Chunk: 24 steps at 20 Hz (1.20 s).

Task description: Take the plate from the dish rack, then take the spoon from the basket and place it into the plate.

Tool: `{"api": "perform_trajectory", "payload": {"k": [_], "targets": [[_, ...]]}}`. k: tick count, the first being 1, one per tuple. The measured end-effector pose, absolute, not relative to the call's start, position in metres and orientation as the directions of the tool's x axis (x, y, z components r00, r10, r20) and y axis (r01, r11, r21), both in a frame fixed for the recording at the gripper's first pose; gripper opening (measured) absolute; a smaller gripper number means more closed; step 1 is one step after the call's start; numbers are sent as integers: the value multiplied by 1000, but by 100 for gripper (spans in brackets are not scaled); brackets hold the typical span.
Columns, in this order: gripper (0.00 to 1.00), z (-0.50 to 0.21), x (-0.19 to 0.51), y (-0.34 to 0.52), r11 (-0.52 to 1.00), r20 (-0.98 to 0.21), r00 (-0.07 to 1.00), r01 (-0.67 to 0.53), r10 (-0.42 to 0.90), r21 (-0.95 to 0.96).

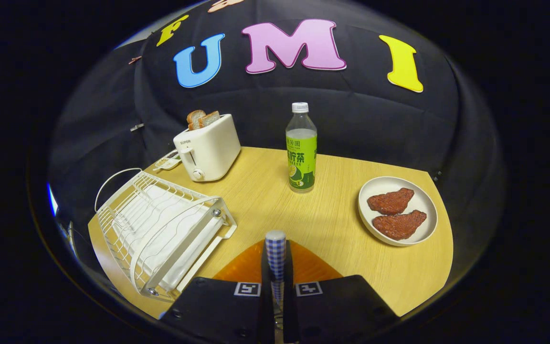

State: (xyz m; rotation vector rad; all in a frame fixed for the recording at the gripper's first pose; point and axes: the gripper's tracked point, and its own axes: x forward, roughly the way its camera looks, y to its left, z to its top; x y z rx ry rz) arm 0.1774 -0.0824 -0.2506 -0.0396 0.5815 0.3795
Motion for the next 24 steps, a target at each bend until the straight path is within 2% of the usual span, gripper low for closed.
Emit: {"api": "perform_trajectory", "payload": {"k": [5,10,14,18,24], "targets": [[10,-213,170,-96,935,-508,796,-349,329,60],[10,-136,167,-110,957,-427,857,-272,290,104],[10,-100,141,-117,966,-418,872,-209,254,151],[10,-119,84,-109,975,-481,851,-150,211,162],[10,-221,5,-70,962,-623,756,-37,203,269]]}}
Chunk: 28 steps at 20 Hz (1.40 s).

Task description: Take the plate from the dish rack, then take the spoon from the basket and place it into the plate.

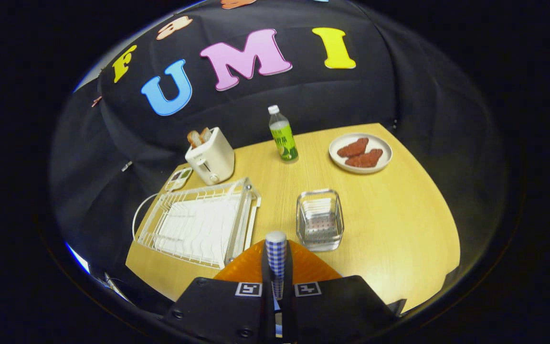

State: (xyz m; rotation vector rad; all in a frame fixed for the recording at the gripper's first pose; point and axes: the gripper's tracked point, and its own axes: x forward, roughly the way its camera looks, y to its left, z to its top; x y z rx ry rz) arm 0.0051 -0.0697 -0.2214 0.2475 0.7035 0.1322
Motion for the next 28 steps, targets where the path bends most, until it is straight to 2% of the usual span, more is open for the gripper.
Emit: {"api": "perform_trajectory", "payload": {"k": [5,15,16,21,28], "targets": [[10,-285,-6,-71,969,-704,695,40,148,243],[16,-306,-4,-73,972,-732,668,54,135,229],[26,-304,-5,-73,971,-728,671,53,139,235],[99,-281,-10,-71,967,-677,711,-15,189,254],[98,-181,-5,-102,986,-473,874,-36,110,162]]}}
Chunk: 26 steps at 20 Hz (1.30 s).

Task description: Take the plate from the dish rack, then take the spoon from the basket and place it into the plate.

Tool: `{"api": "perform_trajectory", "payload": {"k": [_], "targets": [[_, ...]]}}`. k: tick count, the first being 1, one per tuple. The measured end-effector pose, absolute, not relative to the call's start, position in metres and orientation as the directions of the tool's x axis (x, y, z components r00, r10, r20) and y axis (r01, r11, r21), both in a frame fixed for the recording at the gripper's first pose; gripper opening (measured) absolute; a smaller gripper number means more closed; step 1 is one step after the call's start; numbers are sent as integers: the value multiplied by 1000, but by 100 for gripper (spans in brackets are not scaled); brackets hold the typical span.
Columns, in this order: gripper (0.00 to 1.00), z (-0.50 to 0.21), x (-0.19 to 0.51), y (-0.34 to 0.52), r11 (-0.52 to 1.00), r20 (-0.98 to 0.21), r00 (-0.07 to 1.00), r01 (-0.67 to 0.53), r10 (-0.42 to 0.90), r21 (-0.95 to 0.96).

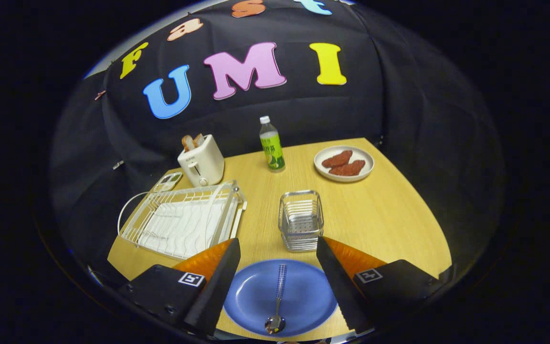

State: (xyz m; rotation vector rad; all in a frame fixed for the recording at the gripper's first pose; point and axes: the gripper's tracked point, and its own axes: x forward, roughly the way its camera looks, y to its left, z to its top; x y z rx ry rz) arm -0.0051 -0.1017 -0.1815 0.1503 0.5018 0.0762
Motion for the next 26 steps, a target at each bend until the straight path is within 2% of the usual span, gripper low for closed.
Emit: {"api": "perform_trajectory", "payload": {"k": [8,15,20,26], "targets": [[98,-61,-8,-109,997,-214,975,-53,64,58],[98,35,-36,-103,998,-6,1000,16,-16,55],[98,56,-48,-95,997,64,996,55,-58,52],[98,49,-57,-85,995,68,994,84,-88,56]]}}
